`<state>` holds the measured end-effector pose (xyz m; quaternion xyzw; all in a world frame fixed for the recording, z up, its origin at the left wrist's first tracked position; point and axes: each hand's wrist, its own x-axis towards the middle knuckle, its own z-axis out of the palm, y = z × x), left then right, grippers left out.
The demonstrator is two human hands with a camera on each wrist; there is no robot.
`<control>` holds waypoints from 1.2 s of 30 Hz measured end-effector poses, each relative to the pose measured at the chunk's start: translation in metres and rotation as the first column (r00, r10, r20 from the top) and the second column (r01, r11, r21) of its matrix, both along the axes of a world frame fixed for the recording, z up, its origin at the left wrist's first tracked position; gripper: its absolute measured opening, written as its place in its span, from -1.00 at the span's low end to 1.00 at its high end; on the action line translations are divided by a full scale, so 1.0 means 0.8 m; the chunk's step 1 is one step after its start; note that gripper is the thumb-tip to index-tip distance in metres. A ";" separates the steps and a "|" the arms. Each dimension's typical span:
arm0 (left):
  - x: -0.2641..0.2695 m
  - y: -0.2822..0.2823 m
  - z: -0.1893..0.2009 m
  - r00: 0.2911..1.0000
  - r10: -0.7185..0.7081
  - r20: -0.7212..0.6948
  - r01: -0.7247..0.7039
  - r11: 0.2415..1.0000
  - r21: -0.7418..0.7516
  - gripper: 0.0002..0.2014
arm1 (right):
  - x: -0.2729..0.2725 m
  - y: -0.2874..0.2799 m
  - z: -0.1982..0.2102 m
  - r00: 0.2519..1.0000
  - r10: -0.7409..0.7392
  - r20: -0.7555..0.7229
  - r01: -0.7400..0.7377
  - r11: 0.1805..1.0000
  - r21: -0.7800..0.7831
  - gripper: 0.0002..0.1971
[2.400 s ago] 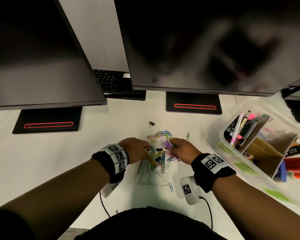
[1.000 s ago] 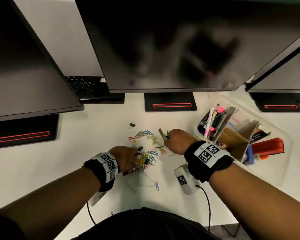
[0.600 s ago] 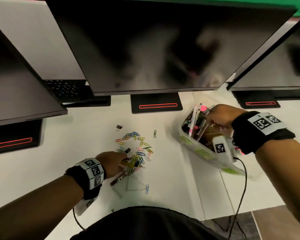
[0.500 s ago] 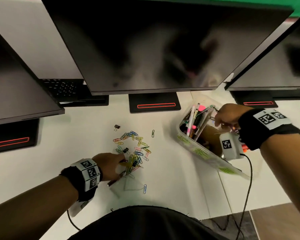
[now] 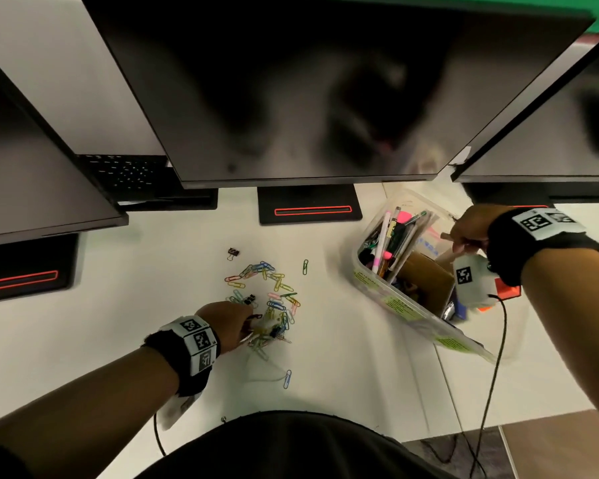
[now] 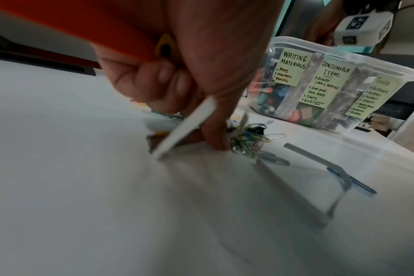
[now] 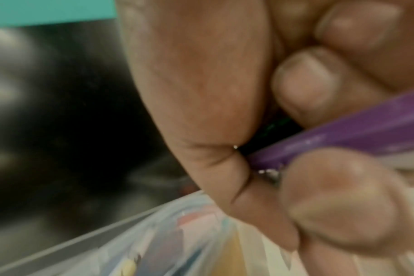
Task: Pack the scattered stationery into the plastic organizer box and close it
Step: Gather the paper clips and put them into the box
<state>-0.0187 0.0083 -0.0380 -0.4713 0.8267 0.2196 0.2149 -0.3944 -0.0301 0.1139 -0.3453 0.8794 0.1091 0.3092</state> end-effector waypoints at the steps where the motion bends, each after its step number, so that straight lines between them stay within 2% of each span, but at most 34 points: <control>1: -0.001 0.000 0.001 1.000 -0.008 0.002 0.008 1.000 -0.008 -0.69 | 0.001 -0.002 -0.010 1.000 0.013 -0.015 -0.013 1.000 0.007 -0.75; 5: -0.008 0.003 0.003 0.999 -0.032 0.000 0.032 0.999 -0.019 -0.69 | -0.002 -0.011 -0.031 0.995 0.070 -0.065 -0.071 0.997 -0.011 -0.80; 9: -0.012 -0.001 0.004 1.000 -0.026 0.009 0.026 1.000 0.006 -0.69 | -0.020 -0.018 -0.045 0.988 0.118 -0.099 -0.120 0.993 -0.014 -0.77; 13: -0.019 -0.013 0.021 0.996 0.047 -0.078 -0.044 0.998 0.045 -0.72 | -0.068 -0.045 -0.098 0.953 0.232 -0.194 -0.232 0.972 0.026 -0.82; 15: -0.025 -0.020 0.037 0.983 0.084 -0.165 -0.074 0.995 0.063 -0.79 | -0.060 -0.049 -0.100 0.943 0.298 -0.151 -0.286 0.954 0.095 -0.92; 16: -0.030 -0.022 0.048 0.971 0.101 -0.215 -0.088 0.994 0.070 -0.81 | -0.041 -0.044 -0.085 0.949 0.299 -0.094 -0.291 0.952 0.094 -0.94; 18: -0.045 -0.027 0.075 0.941 0.131 -0.314 -0.109 0.990 0.084 -0.82 | -0.019 -0.036 -0.064 0.967 0.254 0.027 -0.255 0.965 0.053 -0.85; 19: -0.056 -0.030 0.090 0.924 0.144 -0.354 -0.120 0.989 0.089 -0.82 | -0.019 -0.036 -0.063 0.974 0.221 0.050 -0.223 0.975 0.028 -0.76; 22: -0.098 -0.041 0.134 0.886 0.155 -0.437 -0.159 0.987 0.027 -0.79 | -0.010 -0.033 -0.049 0.980 0.195 -0.038 -0.190 0.977 0.099 -0.75; 25: -0.148 -0.053 0.162 0.810 0.183 -0.558 -0.208 0.978 0.020 -0.80 | -0.011 -0.030 -0.035 0.965 0.249 -0.079 -0.244 0.967 0.069 -0.77; 28: -0.206 -0.059 0.179 0.692 0.229 -0.685 -0.212 0.971 0.110 -0.78 | -0.022 -0.028 -0.031 0.971 0.239 0.019 -0.238 0.971 -0.031 -0.83; 30: -0.247 -0.063 0.185 0.631 0.259 -0.731 -0.202 0.965 0.167 -0.74 | -0.034 -0.025 -0.031 0.977 0.178 0.116 -0.164 0.979 -0.118 -0.82; 33: -0.305 -0.070 0.177 0.625 0.324 -0.711 -0.228 0.946 0.230 -0.63 | -0.053 -0.014 -0.030 0.971 0.134 0.200 -0.100 0.981 -0.169 -0.74; 36: -0.351 -0.076 0.165 0.676 0.356 -0.645 -0.256 0.934 0.248 -0.62 | -0.070 0.001 -0.027 0.965 0.117 0.234 -0.070 0.977 -0.201 -0.71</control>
